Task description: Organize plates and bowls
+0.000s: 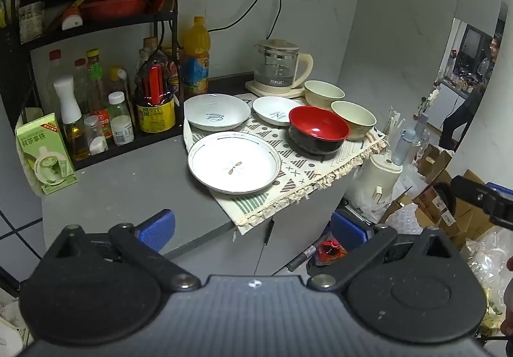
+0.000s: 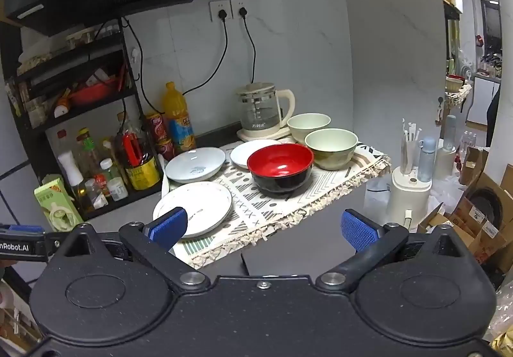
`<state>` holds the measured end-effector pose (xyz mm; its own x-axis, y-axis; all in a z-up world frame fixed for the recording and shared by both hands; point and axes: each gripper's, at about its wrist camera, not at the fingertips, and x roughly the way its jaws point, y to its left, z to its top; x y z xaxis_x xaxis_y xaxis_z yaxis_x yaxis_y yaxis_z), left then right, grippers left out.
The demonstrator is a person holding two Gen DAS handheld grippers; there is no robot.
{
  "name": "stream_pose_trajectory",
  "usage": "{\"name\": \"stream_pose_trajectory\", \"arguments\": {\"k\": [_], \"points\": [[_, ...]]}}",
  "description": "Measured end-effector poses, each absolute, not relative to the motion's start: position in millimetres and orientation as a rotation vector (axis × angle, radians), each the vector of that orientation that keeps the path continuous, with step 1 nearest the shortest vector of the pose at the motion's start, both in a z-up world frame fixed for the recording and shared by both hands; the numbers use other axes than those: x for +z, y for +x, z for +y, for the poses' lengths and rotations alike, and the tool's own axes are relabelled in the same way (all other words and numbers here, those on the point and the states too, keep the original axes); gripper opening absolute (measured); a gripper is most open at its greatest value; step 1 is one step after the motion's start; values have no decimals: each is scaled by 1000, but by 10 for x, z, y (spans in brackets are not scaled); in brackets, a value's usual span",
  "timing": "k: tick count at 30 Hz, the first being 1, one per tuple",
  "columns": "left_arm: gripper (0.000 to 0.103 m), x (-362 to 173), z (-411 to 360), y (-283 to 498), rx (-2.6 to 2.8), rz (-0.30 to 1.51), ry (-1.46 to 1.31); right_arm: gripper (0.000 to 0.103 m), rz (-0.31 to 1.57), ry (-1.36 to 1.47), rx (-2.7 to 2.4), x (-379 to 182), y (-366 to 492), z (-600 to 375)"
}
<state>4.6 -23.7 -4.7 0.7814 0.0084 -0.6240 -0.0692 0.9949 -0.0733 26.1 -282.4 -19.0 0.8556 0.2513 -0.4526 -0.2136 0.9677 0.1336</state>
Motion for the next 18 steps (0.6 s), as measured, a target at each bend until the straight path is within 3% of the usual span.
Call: {"name": "stream_pose_trajectory", "arguments": {"k": [18], "points": [[102,-33,-214,117,101,691,-152,103,530,80,343,-216,417,-2887]]}}
